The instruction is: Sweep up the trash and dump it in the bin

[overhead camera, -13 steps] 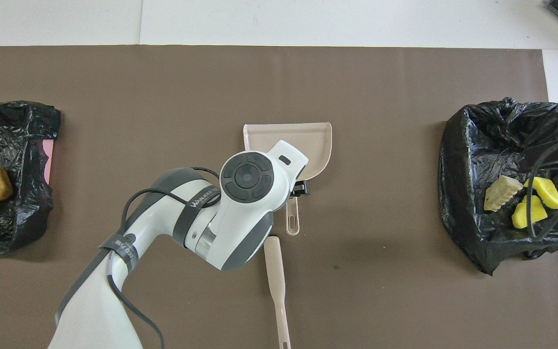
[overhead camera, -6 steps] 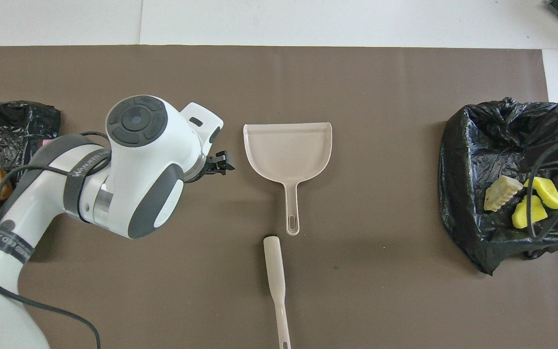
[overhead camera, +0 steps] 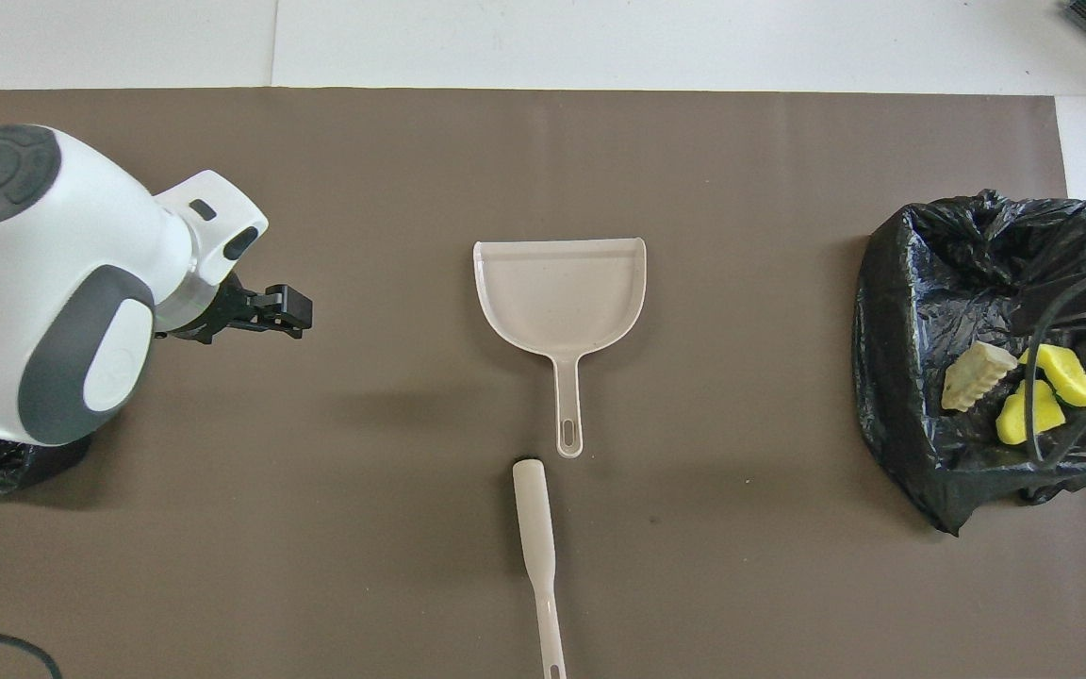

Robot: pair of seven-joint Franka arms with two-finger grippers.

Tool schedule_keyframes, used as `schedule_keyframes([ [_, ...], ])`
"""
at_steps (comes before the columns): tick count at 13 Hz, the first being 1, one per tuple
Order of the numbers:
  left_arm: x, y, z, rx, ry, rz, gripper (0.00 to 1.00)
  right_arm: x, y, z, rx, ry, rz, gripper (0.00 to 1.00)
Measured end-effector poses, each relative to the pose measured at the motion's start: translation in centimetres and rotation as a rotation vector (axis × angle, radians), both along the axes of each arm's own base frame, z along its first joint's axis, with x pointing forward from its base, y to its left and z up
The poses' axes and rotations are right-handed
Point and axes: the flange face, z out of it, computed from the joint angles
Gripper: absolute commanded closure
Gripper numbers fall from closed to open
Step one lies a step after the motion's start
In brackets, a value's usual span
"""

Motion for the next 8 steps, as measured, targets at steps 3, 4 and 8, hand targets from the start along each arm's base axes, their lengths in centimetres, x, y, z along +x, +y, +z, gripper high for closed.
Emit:
schedule_keyframes([
  [3,-0.5,5.0,2.3,-0.01,0.0,-0.083,0.0,0.0,0.0,0.0,0.0,0.0,0.0,0.0],
  [4,-0.7,6.7,3.2,-0.014,-0.009,-0.103,0.0,0.0,0.0,0.0,0.0,0.0,0.0,0.0],
  [8,-2.2,11.1,9.5,-0.017,-0.048,-0.099,0.0,0.0,0.0,0.0,0.0,0.0,0.0,0.0],
])
